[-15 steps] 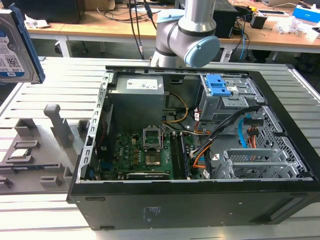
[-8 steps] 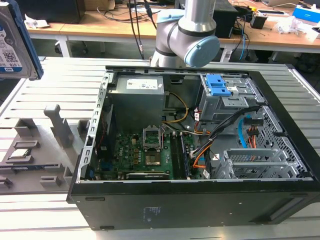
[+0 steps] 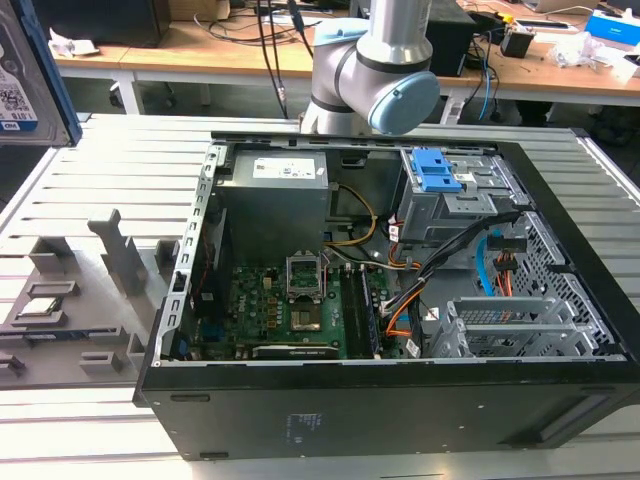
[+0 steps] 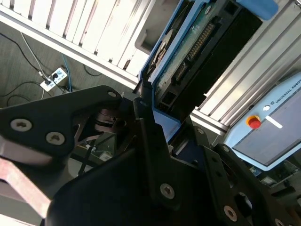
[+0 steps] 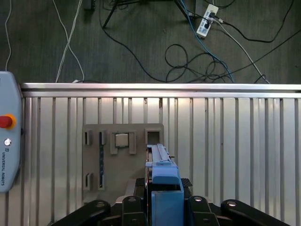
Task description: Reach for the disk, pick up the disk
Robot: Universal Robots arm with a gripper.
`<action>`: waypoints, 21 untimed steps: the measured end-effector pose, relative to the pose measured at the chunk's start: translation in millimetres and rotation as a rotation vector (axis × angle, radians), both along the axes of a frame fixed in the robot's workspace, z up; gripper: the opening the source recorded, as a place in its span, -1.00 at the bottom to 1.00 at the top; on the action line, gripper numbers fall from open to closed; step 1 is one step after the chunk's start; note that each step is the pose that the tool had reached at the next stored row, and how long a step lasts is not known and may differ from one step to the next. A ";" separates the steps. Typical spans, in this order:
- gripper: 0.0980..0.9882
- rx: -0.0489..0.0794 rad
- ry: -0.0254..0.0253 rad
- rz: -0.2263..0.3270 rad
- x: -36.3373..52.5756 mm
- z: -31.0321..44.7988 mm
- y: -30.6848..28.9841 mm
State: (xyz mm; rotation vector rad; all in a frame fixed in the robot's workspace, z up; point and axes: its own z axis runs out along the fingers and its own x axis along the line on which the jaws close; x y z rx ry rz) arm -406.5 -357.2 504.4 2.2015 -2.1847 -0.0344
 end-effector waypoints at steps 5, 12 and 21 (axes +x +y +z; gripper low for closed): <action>-0.39 0.000 -0.0002 0.000 0.0 11.6 0.2; -0.39 0.000 -0.0001 0.000 0.0 11.9 0.2; -0.39 0.000 -0.0001 0.000 10.3 12.0 0.2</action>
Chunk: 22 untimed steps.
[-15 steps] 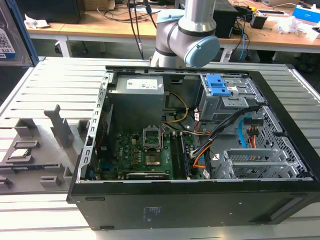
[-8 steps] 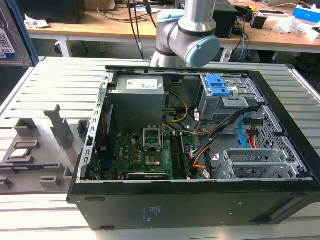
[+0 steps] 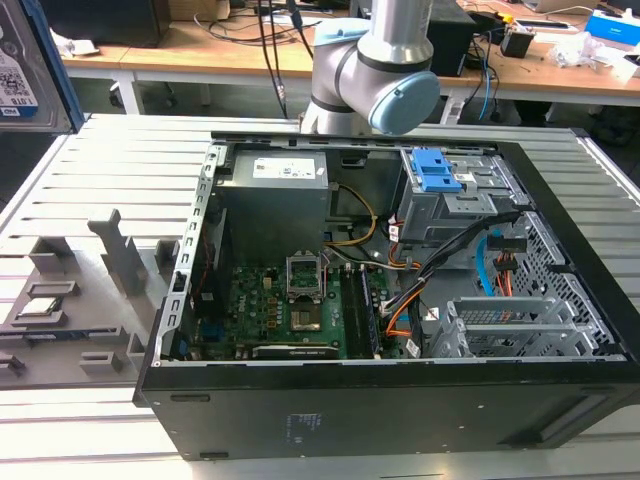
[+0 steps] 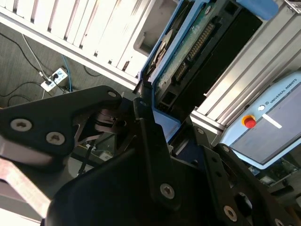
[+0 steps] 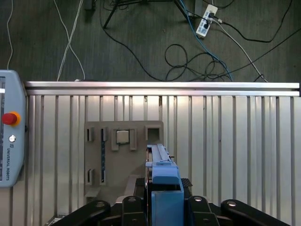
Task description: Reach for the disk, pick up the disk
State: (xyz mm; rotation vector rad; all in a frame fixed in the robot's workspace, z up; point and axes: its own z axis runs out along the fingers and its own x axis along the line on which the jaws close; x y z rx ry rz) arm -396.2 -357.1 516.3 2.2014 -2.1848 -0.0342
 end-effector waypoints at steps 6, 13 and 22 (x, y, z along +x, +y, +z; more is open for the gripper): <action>-0.39 0.000 0.0000 0.000 11.5 0.0 0.0; -0.39 0.000 0.0000 0.000 28.2 0.0 0.0; -0.39 0.000 0.0000 0.000 51.1 0.0 0.0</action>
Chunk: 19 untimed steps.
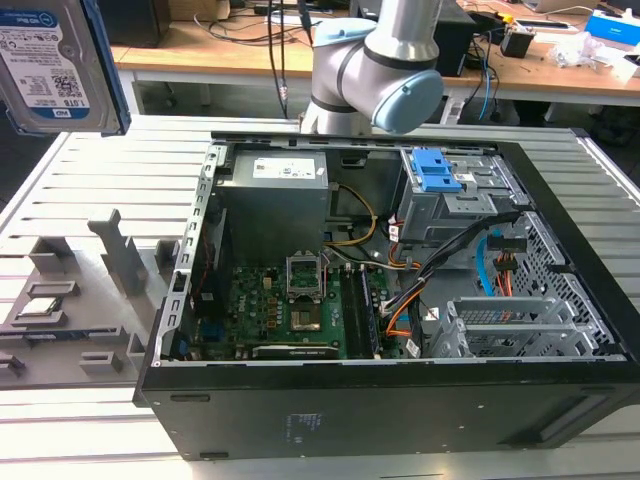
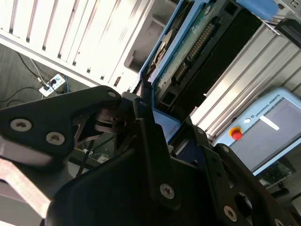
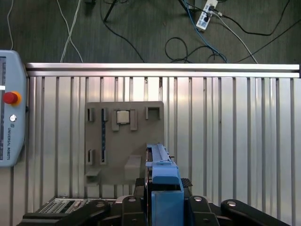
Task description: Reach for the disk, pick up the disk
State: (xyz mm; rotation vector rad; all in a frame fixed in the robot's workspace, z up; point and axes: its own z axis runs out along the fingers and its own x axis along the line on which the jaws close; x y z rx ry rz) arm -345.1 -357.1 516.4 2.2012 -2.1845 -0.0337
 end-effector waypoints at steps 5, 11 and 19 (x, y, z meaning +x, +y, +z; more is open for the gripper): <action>-0.39 0.000 0.0000 0.000 18.7 0.0 0.0; -0.39 0.000 0.0000 0.000 40.0 0.0 0.0; -0.39 0.000 0.0000 0.000 62.8 0.0 0.0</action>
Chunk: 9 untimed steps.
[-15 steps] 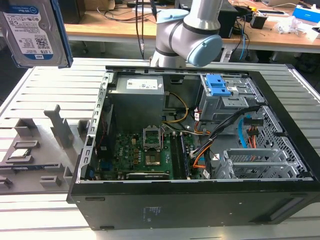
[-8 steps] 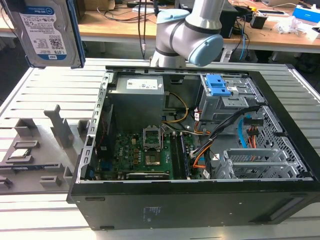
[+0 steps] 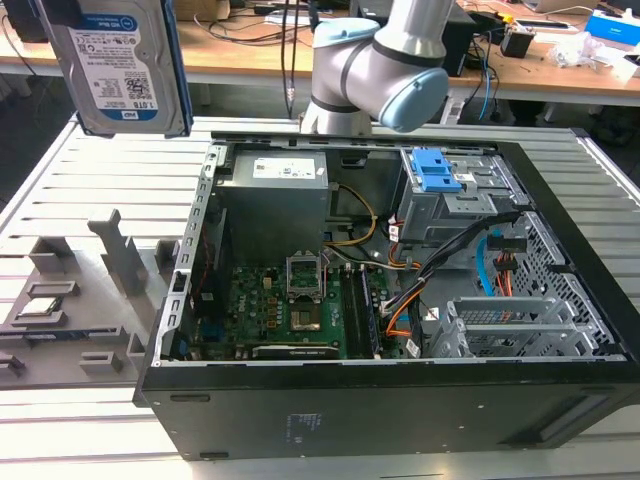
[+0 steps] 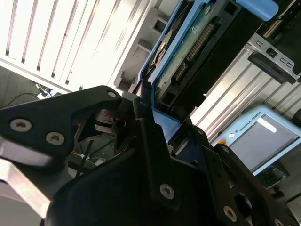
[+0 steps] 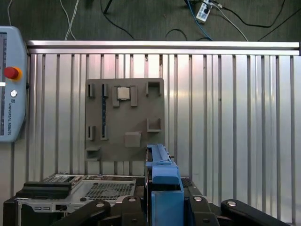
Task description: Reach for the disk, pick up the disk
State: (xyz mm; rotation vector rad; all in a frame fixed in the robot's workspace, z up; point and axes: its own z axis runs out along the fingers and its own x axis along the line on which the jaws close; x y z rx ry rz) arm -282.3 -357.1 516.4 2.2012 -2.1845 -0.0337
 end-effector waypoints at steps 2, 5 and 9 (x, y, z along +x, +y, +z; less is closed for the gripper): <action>-0.39 0.000 -0.0001 0.000 6.9 -0.1 0.0; -0.39 0.000 -0.0001 0.000 14.0 -0.1 0.0; -0.39 0.000 0.0000 0.000 25.7 0.0 0.0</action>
